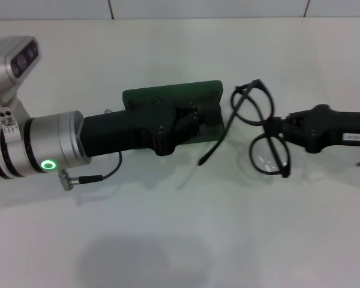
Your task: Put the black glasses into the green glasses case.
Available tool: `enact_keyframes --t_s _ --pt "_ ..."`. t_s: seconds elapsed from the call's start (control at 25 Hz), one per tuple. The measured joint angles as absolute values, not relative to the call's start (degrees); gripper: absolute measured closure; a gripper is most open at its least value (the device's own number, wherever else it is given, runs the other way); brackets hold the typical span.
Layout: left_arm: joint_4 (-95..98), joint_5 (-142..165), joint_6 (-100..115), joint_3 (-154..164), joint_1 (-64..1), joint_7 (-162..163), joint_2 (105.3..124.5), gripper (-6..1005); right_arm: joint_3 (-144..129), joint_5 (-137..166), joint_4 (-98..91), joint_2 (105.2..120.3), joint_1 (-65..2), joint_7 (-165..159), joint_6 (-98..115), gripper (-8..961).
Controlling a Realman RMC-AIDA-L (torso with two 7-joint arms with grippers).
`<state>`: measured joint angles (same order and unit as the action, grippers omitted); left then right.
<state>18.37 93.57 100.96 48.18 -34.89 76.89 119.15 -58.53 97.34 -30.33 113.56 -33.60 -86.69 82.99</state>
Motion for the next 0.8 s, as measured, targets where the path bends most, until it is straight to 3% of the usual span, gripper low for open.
enact_keyframes --t_s 0.24,0.8 --pt "18.37 93.79 100.85 48.40 -34.76 76.79 119.35 999 -58.60 97.76 -30.22 115.25 -35.79 -86.01 82.40 903" --pt "17.94 94.04 100.08 48.67 -34.73 76.13 119.55 999 -58.61 95.11 -29.83 115.91 -39.64 -86.16 84.43 902"
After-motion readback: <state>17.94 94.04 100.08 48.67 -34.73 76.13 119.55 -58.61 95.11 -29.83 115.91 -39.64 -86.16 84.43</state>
